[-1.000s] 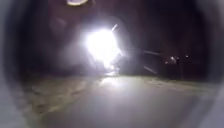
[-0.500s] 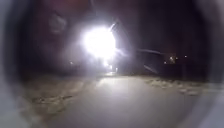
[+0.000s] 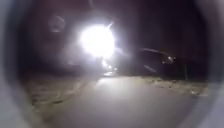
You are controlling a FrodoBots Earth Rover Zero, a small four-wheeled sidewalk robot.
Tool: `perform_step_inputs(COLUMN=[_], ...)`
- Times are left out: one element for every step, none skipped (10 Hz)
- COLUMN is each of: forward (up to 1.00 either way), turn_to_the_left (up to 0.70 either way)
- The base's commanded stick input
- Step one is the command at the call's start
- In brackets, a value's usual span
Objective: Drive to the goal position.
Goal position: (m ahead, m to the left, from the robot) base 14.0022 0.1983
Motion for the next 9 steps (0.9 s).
perform_step_inputs(forward=[1.00, 1.00, 1.00, 1.00, 1.00, 1.00, 1.00, 1.00, 1.00], turn_to_the_left=[0.08, 0.09, 0.10, 0.08, 0.05, 0.05, 0.05, 0.05, 0.05])
